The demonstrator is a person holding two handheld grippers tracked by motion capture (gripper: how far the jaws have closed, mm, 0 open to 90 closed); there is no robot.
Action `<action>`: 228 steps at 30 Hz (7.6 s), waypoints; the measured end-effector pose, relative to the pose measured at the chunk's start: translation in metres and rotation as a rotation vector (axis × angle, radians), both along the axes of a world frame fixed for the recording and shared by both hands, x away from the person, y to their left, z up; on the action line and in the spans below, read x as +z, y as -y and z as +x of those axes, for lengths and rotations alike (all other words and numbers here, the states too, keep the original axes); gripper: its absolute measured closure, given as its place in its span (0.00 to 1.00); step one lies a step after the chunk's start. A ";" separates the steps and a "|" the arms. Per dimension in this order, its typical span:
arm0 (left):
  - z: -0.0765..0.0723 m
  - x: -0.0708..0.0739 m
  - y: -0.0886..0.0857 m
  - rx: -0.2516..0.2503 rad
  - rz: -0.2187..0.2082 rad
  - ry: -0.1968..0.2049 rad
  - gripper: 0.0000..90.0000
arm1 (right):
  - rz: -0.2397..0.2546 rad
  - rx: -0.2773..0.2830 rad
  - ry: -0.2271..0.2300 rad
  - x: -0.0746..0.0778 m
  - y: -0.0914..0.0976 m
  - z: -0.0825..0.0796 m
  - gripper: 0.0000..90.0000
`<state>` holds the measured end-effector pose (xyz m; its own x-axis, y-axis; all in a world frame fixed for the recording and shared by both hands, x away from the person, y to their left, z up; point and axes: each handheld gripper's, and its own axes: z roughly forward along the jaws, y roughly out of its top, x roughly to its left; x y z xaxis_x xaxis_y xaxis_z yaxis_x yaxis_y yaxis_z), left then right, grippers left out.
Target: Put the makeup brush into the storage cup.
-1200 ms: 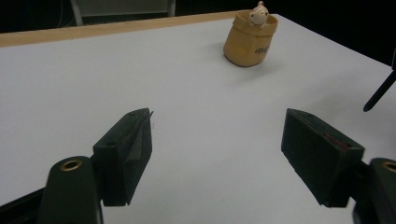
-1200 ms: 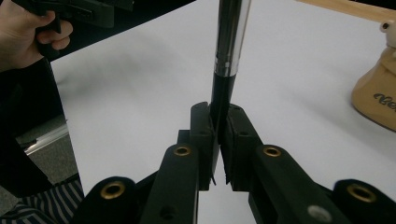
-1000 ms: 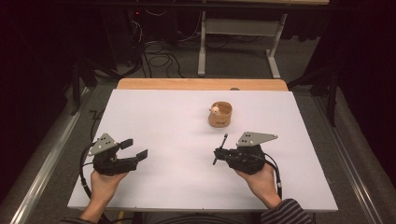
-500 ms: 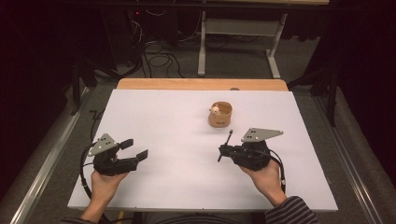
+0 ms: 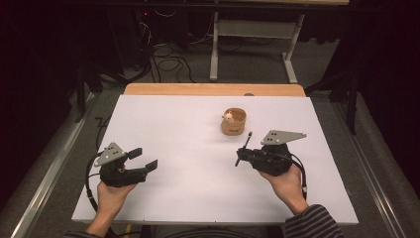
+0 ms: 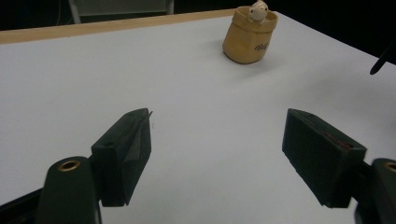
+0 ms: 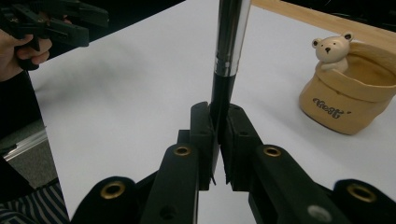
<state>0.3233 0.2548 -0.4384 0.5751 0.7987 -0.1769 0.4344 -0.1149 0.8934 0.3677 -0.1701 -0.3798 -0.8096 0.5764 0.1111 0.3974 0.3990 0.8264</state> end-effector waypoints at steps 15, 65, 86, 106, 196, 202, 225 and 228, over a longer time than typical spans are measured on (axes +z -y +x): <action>-0.002 -0.001 -0.001 -0.003 -0.012 0.000 0.27 | -0.013 -0.030 0.013 0.012 0.008 0.007 0.95; -0.003 -0.001 0.003 -0.042 0.003 0.013 0.26 | 0.004 -0.161 0.001 0.047 0.010 0.067 0.95; -0.002 -0.002 0.004 -0.040 0.004 0.010 0.26 | -0.008 -0.196 0.007 0.048 0.006 0.085 0.95; -0.002 -0.002 0.004 -0.042 0.008 0.012 0.26 | -0.002 -0.226 0.001 0.045 0.003 0.103 0.95; -0.005 0.001 0.004 -0.015 0.011 0.059 0.23 | -0.161 -0.347 -0.003 -0.004 -0.036 0.158 0.95; -0.005 0.001 0.004 -0.016 0.012 0.063 0.23 | -0.181 -0.347 -0.010 -0.007 -0.038 0.160 0.95; -0.003 0.000 0.003 -0.021 0.005 0.054 0.23 | -0.232 -0.343 -0.032 -0.021 -0.049 0.167 0.80; -0.003 0.000 0.003 -0.020 0.002 0.052 0.23 | -0.230 -0.356 -0.032 -0.020 -0.048 0.167 0.75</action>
<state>0.3204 0.2522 -0.4388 0.5991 0.7875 -0.1446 0.3848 -0.1248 0.9145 0.5345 -0.1222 -0.4002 -0.5537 0.8321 -0.0317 0.5676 0.4049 0.7168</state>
